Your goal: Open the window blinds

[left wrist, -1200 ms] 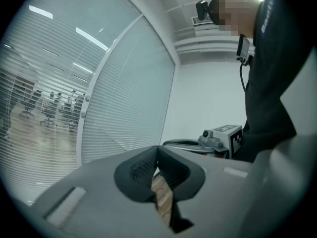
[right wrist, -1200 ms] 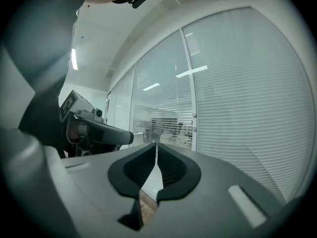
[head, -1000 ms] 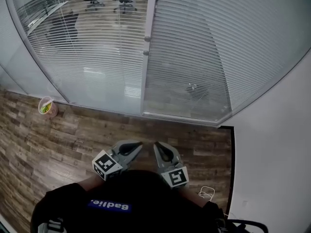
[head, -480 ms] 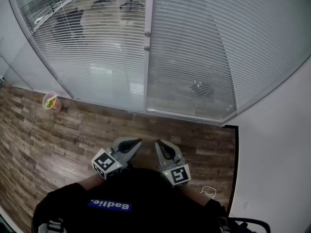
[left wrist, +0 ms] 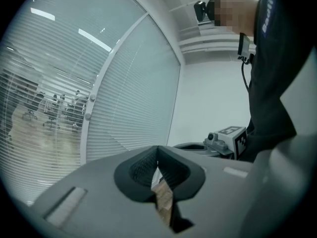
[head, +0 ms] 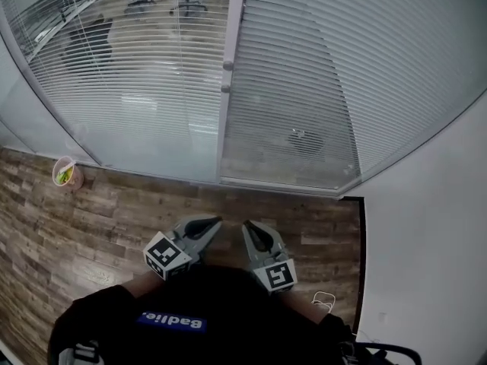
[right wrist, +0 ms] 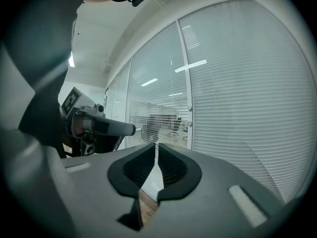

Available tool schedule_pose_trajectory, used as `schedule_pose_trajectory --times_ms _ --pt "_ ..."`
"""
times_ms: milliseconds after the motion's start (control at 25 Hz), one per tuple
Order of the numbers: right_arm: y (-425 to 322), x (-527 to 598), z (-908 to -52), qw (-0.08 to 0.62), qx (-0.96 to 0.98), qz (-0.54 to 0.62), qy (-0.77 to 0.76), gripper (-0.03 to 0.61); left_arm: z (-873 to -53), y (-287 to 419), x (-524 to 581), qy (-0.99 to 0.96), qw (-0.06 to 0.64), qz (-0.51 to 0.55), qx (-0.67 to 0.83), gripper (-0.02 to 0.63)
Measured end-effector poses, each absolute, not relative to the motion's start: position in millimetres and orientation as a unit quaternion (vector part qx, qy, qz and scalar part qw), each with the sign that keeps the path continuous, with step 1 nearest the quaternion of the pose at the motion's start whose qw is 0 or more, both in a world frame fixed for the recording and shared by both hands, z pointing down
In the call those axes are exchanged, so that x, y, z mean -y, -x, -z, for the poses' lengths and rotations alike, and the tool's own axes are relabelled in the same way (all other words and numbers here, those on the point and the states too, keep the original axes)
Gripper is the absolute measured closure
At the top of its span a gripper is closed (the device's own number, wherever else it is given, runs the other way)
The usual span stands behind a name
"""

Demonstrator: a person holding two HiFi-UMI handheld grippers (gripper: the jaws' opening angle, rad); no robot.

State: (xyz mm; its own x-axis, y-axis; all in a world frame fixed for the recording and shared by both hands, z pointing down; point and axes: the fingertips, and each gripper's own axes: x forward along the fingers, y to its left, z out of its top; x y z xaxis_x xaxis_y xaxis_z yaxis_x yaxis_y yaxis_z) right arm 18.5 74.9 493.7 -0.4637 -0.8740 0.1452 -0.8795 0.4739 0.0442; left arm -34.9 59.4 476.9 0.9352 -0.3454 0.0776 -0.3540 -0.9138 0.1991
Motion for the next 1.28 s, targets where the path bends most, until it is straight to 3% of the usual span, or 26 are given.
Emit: schedule_pose_trajectory --times_ms 800,1280 --pt "36.6 34.6 -493.1 0.087 0.826 -0.014 -0.557 0.551 -485.6 76.9 60.2 -0.987 0.112 -0.013 0.117 0.612" --pt "11.3 67.0 -477.6 0.080 0.846 -0.019 -0.527 0.551 -470.8 58.2 97.3 -0.979 0.108 -0.015 0.171 0.612"
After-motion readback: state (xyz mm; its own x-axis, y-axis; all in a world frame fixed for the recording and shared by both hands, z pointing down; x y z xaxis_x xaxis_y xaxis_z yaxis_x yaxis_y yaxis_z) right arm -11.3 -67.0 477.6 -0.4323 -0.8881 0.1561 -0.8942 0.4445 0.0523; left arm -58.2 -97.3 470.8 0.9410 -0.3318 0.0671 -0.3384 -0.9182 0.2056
